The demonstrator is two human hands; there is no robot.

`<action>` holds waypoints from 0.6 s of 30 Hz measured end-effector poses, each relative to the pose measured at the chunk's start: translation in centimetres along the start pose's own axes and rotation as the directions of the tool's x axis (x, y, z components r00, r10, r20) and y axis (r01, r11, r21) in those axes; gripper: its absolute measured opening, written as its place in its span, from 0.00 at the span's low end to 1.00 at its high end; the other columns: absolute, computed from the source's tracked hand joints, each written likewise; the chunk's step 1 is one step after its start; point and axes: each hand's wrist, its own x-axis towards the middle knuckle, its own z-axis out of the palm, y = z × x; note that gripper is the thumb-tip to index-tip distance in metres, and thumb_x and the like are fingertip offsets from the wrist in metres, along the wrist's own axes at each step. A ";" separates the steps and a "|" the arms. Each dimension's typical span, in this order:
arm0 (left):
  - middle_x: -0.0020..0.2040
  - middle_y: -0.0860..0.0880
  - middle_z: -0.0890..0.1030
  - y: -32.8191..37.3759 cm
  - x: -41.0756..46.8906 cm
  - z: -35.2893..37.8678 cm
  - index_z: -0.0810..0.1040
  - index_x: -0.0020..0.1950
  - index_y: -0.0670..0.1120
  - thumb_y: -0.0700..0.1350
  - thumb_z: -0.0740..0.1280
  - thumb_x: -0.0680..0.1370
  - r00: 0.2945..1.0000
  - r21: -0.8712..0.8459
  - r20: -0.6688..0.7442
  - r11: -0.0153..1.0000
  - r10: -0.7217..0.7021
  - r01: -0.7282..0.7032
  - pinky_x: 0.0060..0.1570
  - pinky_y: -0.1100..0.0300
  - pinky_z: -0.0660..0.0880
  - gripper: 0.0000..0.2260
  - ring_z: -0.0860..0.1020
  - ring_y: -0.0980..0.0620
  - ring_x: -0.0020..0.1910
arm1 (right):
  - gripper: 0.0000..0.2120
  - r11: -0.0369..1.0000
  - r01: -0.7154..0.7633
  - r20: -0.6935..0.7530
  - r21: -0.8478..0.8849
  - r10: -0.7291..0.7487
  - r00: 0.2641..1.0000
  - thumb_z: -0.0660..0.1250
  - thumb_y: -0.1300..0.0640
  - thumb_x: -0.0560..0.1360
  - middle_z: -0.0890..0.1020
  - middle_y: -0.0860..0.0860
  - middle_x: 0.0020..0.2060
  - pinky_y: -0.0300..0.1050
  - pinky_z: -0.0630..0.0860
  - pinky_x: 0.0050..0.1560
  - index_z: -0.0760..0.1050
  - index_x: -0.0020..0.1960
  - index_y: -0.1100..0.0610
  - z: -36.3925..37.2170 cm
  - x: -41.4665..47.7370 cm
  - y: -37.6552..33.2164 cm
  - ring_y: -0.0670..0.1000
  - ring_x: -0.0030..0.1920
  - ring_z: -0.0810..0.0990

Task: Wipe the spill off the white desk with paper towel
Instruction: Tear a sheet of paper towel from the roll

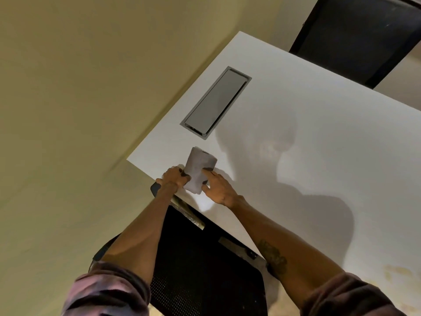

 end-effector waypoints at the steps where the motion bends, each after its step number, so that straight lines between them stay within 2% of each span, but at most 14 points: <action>1: 0.61 0.39 0.81 0.1 0.0 -0.1 0.79 0.62 0.38 0.49 0.72 0.77 1.000 -0.020 0.003 1.000 0.004 -0.004 0.68 0.43 0.72 0.19 0.79 0.37 0.61 | 0.23 0.999 -0.013 -0.019 0.044 0.014 1.000 0.62 0.56 0.81 0.74 0.57 0.69 0.57 0.73 0.67 0.63 0.75 0.56 0.0 0.0 0.1 0.61 0.65 0.75; 6: 0.55 0.40 0.79 0.8 -0.9 -0.4 0.77 0.54 0.38 0.48 0.76 0.75 0.992 -0.054 -0.052 0.991 0.116 -0.119 0.63 0.42 0.73 0.17 0.80 0.38 0.55 | 0.16 0.959 -0.115 -0.087 0.261 0.142 0.986 0.60 0.54 0.81 0.78 0.54 0.64 0.52 0.75 0.64 0.72 0.67 0.56 -1.0 -0.5 -0.3 0.57 0.61 0.78; 10: 0.53 0.45 0.78 1.7 -2.1 -0.6 0.76 0.52 0.43 0.51 0.73 0.75 0.940 0.112 -0.162 0.952 0.301 -0.286 0.57 0.48 0.64 0.14 0.77 0.42 0.53 | 0.14 0.873 -0.169 -0.110 0.458 0.244 0.963 0.60 0.56 0.82 0.79 0.53 0.62 0.47 0.75 0.63 0.75 0.65 0.57 -2.2 -1.3 -0.2 0.55 0.61 0.78; 12: 0.52 0.46 0.79 2.7 -2.8 -0.7 0.78 0.52 0.44 0.52 0.73 0.76 0.895 0.202 -0.191 0.908 0.403 -0.366 0.55 0.50 0.61 0.13 0.77 0.43 0.52 | 0.15 0.838 -0.178 -0.101 0.516 0.266 0.959 0.60 0.57 0.81 0.79 0.54 0.59 0.47 0.74 0.62 0.74 0.66 0.59 -2.7 -1.9 0.0 0.55 0.59 0.78; 14: 0.51 0.46 0.79 4.0 -3.4 -0.5 0.79 0.52 0.45 0.53 0.72 0.76 0.843 0.317 -0.196 0.846 0.501 -0.429 0.55 0.51 0.62 0.13 0.78 0.44 0.52 | 0.13 0.781 -0.209 -0.073 0.588 0.309 0.948 0.60 0.57 0.80 0.79 0.54 0.52 0.49 0.75 0.59 0.75 0.63 0.59 -3.1 -2.7 0.4 0.54 0.53 0.79; 16: 0.51 0.47 0.79 5.6 -4.1 -0.1 0.79 0.53 0.45 0.55 0.70 0.78 0.790 0.450 -0.171 0.760 0.589 -0.469 0.56 0.49 0.63 0.14 0.78 0.44 0.52 | 0.09 0.668 -0.239 -0.030 0.705 0.365 0.931 0.61 0.56 0.80 0.79 0.53 0.48 0.47 0.76 0.54 0.76 0.57 0.58 -3.6 -3.7 0.9 0.53 0.48 0.79; 18: 0.52 0.47 0.79 7.1 -4.9 0.6 0.79 0.54 0.46 0.57 0.68 0.79 0.741 0.555 -0.136 0.670 0.657 -0.492 0.56 0.49 0.63 0.15 0.77 0.45 0.53 | 0.11 0.559 -0.238 -0.001 0.795 0.393 0.919 0.61 0.53 0.81 0.80 0.53 0.50 0.48 0.78 0.56 0.75 0.58 0.59 -4.1 -5.0 1.5 0.55 0.51 0.82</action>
